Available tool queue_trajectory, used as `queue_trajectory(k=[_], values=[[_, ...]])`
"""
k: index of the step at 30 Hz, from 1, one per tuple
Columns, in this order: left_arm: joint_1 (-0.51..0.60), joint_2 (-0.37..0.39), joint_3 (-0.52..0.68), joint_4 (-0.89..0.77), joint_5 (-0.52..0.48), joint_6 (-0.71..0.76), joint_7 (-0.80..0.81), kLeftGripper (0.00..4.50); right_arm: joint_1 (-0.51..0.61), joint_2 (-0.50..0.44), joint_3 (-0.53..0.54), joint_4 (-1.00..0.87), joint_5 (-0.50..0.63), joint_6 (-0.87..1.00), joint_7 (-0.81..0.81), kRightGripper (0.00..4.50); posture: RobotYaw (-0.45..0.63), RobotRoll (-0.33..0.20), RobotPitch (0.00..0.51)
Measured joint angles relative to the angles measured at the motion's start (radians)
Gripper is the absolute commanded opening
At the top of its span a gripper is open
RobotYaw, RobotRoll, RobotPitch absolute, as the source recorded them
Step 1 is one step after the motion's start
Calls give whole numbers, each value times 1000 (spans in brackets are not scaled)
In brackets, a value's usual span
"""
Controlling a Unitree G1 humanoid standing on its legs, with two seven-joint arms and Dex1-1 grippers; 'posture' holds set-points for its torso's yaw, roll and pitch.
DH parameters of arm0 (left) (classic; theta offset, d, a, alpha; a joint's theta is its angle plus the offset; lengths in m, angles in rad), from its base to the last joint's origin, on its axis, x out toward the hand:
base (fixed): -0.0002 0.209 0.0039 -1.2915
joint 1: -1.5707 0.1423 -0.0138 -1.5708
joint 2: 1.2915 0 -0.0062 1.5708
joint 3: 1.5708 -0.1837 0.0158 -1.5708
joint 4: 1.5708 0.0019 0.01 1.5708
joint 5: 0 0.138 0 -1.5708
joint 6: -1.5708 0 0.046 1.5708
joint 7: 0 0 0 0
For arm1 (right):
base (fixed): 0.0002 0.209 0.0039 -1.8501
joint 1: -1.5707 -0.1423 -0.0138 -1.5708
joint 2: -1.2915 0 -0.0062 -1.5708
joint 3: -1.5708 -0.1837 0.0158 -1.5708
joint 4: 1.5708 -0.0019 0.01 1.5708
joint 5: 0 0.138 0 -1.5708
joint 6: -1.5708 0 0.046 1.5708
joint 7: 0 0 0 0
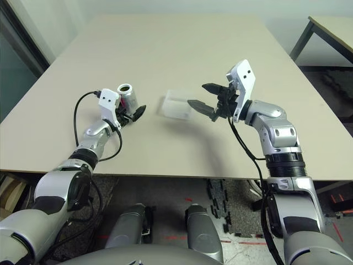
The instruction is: Pour the medicine from the bottle into the box.
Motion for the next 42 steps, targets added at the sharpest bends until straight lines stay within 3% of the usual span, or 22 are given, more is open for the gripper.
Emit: queue_trajectory(k=[13,16,21,25,36,42], values=[[131,18,-16,-215,-28,28,-71,4475,9,13,1,0,-1,-1,1,4500,-63,0,69],[209,20,-26,-369,-63,99,-107,4475,22,13,2,-1,-2,-2,2,4500,-66,0,71],[408,70,-73,-736,-129,339,-177,4475,53,10,7,-7,-12,-13,2,4500,-60,0,71],[507,101,-69,-890,-161,472,-153,4475,59,10,8,-7,-13,-18,1,4500,-42,0,73],[506,140,31,-910,-220,496,-55,4475,53,17,35,-3,-13,-28,3,4500,-41,0,70],[428,185,106,-832,-236,463,8,4475,50,3,35,17,-13,-37,-1,4500,-45,0,63]])
